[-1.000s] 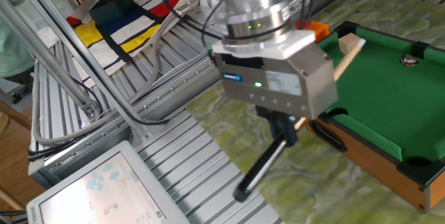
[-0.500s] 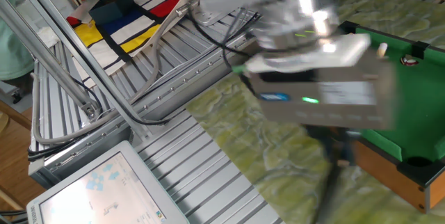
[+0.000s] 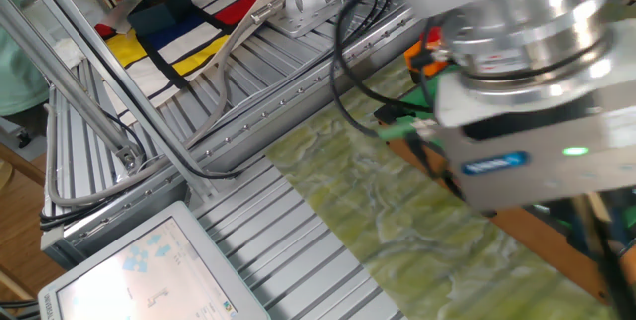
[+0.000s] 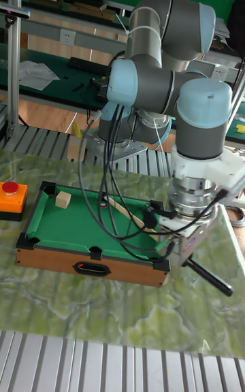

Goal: Hit the pool ball

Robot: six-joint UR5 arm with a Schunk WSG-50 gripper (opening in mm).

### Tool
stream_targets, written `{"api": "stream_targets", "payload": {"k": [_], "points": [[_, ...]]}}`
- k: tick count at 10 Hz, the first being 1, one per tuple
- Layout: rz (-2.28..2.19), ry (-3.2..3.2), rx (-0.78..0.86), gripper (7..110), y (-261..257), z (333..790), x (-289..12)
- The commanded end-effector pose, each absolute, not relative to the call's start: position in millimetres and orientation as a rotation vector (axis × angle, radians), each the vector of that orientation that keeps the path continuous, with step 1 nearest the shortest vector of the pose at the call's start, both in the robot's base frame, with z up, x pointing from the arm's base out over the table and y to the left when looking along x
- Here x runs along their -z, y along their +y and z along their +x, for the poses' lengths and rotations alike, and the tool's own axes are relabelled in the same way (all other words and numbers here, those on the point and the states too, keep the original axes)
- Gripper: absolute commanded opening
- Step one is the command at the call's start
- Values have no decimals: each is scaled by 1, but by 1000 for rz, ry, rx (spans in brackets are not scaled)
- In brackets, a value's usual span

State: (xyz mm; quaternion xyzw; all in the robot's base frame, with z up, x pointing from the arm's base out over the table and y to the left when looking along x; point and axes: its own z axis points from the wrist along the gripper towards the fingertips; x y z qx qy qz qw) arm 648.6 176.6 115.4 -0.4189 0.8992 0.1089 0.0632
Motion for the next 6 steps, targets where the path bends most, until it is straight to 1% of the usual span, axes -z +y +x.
{"api": "stream_targets", "payload": {"k": [1,5,6], "points": [[-1477,2534,-493,7,215,636,-130],[-1740,2341,-414,7,208,639,-127],[-1783,2392,-330,7,188,637,-121]]}}
